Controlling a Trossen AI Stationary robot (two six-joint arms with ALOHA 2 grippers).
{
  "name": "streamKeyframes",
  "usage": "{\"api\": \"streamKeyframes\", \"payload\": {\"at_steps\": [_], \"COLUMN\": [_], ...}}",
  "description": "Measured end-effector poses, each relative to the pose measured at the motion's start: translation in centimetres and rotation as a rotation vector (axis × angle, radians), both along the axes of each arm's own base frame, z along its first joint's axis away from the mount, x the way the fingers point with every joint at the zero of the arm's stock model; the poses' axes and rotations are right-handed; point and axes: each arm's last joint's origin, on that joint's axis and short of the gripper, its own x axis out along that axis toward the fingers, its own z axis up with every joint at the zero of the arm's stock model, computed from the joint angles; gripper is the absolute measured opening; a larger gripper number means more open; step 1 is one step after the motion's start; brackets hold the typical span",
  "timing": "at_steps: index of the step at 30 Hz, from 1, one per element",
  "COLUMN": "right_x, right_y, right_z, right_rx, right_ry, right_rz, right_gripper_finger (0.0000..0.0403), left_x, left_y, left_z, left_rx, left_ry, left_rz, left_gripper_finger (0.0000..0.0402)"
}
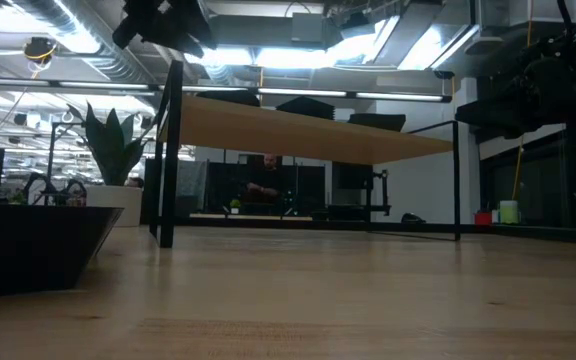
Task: Pick & Place Mini shaped plates
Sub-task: Stack the black distorted square plate on top of the black distorted square plate on the shelf
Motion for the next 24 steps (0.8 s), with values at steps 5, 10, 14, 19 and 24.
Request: {"api": "streamKeyframes", "payload": {"at_steps": [5,10,14,19,24], "right_x": [0.0,0.0,0.0,0.0,0.0], "right_y": [0.0,0.0,0.0,0.0,0.0], "right_z": [0.0,0.0,0.0,0.0,0.0], "right_rx": [0.000,0.000,0.000,0.000,0.000], "right_ry": [0.000,0.000,0.000,0.000,0.001], "right_rz": [0.000,-0.001,0.000,0.000,0.000], "right_gripper_finger": [0.0154,0.0154,0.0154,0.0154,0.0154], "left_x": [0.4,1.0,1.6,2.0,2.3], "left_y": [-2.3,-5.1,-7.3,-9.7,-11.4], "left_z": [-0.2,-0.7,-1.9,-4.1,-6.0], "left_rx": [-0.056,-0.119,-0.177,-0.236,-0.318], "left_ry": [-0.019,-0.029,-0.009,0.104,0.191], "left_rz": [-0.142,-0.299,-0.383,-0.504,-0.560], "left_gripper_finger": [0.0127,0.0127,0.0127,0.0127,0.0127]}}
